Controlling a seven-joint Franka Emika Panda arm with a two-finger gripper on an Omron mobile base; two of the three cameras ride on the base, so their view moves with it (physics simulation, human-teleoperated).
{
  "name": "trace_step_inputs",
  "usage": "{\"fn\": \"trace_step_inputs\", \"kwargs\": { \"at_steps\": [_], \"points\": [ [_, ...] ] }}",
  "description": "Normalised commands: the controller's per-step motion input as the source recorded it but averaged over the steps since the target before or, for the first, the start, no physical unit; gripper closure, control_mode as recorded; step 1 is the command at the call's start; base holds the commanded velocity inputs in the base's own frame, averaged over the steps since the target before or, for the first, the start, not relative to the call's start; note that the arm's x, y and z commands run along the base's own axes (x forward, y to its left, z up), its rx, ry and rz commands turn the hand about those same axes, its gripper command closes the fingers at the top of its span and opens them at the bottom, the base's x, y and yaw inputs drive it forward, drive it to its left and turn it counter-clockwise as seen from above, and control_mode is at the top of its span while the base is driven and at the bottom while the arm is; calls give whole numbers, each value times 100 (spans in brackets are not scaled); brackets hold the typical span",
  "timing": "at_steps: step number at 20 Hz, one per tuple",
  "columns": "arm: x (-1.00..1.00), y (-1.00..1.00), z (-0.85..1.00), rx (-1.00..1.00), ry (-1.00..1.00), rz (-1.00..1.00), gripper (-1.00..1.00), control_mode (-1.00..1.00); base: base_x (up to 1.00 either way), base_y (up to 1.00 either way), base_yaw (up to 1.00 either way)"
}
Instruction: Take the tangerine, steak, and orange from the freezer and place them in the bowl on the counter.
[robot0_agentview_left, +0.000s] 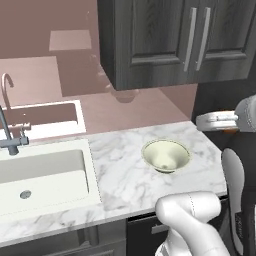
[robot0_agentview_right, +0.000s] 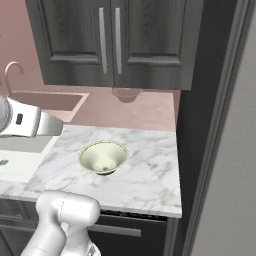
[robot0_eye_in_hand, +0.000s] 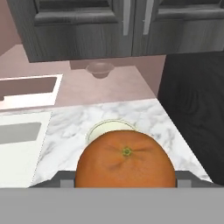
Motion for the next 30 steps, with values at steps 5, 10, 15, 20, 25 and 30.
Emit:
{"fn": "trace_step_inputs", "kwargs": {
  "at_steps": [5, 10, 15, 20, 25, 30],
  "points": [
    [76, -2, -20, 0, 15, 0, 100, -100, 0, 0, 0],
    [63, -2, -64, 0, 6, 0, 100, -100, 0, 0, 0],
    [42, 0, -62, 0, 0, 0, 100, -100, 0, 0, 0],
    [31, 0, -61, 0, 0, 0, 100, -100, 0, 0, 0],
    [22, 0, -47, 1, 7, 0, 100, -100, 0, 0, 0],
    [23, 0, -30, 2, 17, 0, 100, -100, 0, 0, 0]
  ]
}}
